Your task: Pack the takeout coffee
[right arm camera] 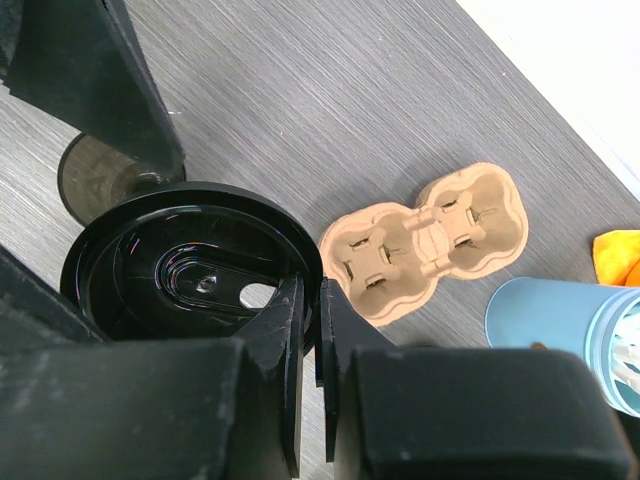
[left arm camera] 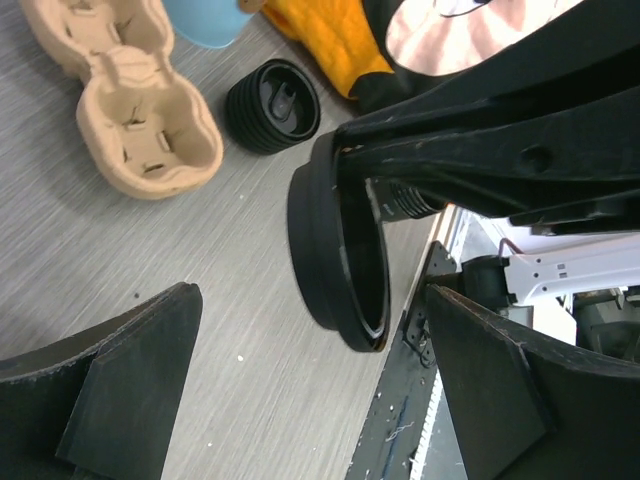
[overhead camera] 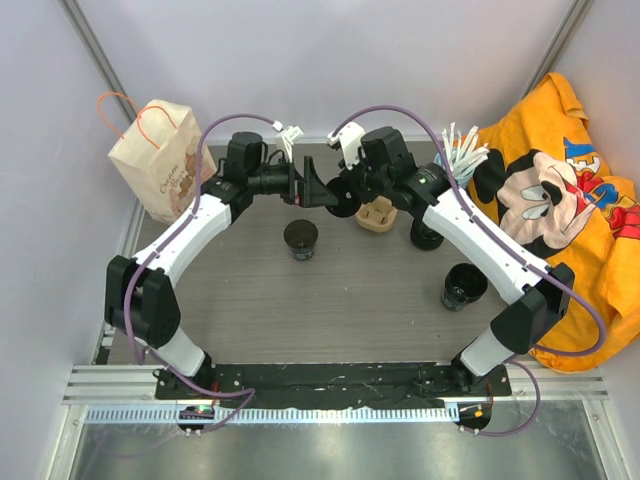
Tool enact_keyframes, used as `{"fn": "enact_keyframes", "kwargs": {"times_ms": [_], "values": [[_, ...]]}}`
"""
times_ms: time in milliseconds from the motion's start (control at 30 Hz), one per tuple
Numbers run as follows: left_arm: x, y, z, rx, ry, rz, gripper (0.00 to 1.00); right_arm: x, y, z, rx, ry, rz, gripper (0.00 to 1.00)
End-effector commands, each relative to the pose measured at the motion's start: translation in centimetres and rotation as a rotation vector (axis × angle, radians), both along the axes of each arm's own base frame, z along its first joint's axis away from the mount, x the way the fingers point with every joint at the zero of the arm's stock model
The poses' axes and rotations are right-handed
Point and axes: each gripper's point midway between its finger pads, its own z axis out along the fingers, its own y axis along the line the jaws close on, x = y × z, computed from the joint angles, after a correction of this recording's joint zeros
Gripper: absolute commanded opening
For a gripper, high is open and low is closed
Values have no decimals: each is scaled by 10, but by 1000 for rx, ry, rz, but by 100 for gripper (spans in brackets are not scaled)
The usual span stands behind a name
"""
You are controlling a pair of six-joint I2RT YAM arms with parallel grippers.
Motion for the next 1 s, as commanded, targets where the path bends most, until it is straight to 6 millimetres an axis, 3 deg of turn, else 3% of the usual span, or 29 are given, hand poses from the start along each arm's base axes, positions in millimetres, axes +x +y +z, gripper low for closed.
{"fn": "enact_keyframes", "kwargs": {"times_ms": [0, 300, 433, 667, 833, 967], "values": [[-1, -10, 33, -85, -65, -48, 100, 6, 12, 22, 61, -55, 1, 6], [-4, -15, 29, -89, -60, -70, 74, 6, 20, 22, 61, -53, 7, 6], [-5, -15, 25, -86, -56, -70, 51, 6, 18, 23, 58, -57, 5, 6], [-6, -16, 22, -83, -49, -71, 43, 5, 17, 30, 65, -71, 3, 7], [-5, -15, 20, -80, -45, -69, 24, 3, 16, 35, 70, -78, 9, 8], [-6, -14, 18, -75, -40, -63, 21, 2, 13, 44, 73, -102, 11, 14]]}}
